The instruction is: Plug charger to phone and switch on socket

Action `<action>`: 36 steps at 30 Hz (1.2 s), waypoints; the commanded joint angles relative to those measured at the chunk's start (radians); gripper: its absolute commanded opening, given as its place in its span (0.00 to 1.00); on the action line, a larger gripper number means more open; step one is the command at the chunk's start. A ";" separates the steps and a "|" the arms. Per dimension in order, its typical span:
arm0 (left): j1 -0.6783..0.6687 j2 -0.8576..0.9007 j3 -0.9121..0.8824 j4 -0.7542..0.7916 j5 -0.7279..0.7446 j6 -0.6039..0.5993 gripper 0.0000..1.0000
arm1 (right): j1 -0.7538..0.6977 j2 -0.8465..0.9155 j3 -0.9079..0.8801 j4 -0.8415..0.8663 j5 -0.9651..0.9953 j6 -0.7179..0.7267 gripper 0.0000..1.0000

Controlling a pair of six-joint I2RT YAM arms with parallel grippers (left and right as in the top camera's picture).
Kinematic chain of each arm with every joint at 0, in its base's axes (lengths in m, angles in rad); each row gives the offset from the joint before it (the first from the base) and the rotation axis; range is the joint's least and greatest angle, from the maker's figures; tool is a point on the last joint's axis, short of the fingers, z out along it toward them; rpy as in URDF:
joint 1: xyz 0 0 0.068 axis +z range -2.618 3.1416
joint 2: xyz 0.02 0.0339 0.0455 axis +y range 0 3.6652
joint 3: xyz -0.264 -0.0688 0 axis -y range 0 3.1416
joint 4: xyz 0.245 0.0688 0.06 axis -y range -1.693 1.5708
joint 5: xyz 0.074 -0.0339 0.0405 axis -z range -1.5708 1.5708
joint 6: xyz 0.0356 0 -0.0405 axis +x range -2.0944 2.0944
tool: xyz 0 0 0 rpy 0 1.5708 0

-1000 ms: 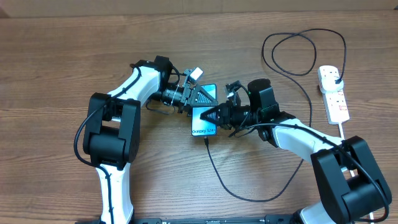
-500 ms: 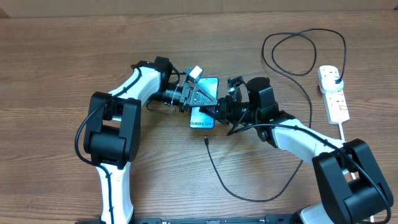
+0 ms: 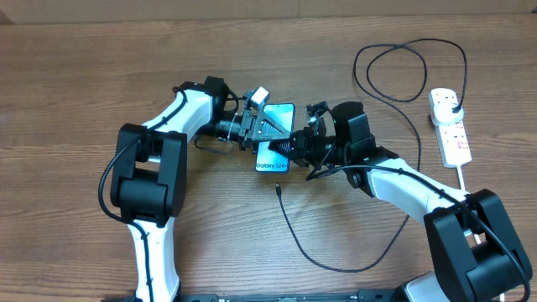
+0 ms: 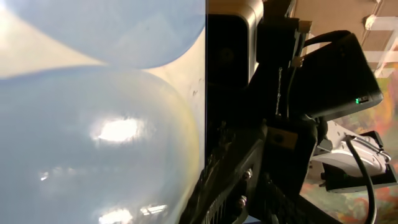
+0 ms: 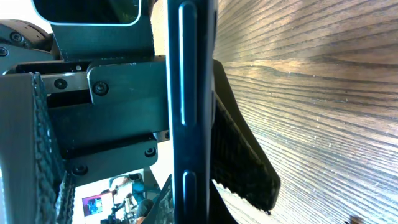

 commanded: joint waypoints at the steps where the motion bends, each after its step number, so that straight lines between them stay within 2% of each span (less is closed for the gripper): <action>1: 0.029 -0.008 0.036 -0.003 0.089 0.000 0.68 | -0.022 0.004 -0.005 -0.021 0.058 0.003 0.04; 5: 0.029 -0.008 0.036 -0.002 0.089 0.000 0.65 | -0.022 0.004 -0.005 -0.022 0.056 0.000 0.04; 9: 0.029 -0.008 0.036 0.002 0.089 0.000 0.56 | -0.022 0.004 -0.005 -0.028 0.041 0.000 0.04; 18: 0.035 -0.008 0.036 0.002 0.089 0.000 0.50 | -0.022 0.004 -0.005 -0.089 -0.025 -0.012 0.08; 21: 0.035 -0.008 0.036 0.002 0.089 0.000 0.49 | -0.022 0.004 -0.005 -0.098 -0.060 -0.055 0.11; 24: 0.035 -0.008 0.036 0.002 0.089 0.000 0.44 | -0.022 0.004 -0.005 -0.105 -0.072 -0.058 0.14; 28: 0.035 -0.008 0.036 0.002 0.089 0.000 0.40 | -0.021 0.004 -0.005 -0.098 -0.113 -0.094 0.24; 30: 0.035 -0.008 0.036 0.002 0.089 -0.001 0.35 | -0.022 0.004 -0.005 -0.096 -0.122 -0.111 0.30; 33: 0.035 -0.008 0.036 0.002 0.089 0.000 0.27 | -0.022 0.004 -0.005 -0.087 -0.123 -0.114 0.33; 34: 0.035 -0.008 0.036 0.002 0.089 0.000 0.20 | -0.022 0.004 -0.005 -0.071 -0.132 -0.114 0.34; 36: 0.035 -0.008 0.036 0.002 0.088 0.000 0.14 | -0.022 0.004 -0.005 -0.040 -0.157 -0.114 0.35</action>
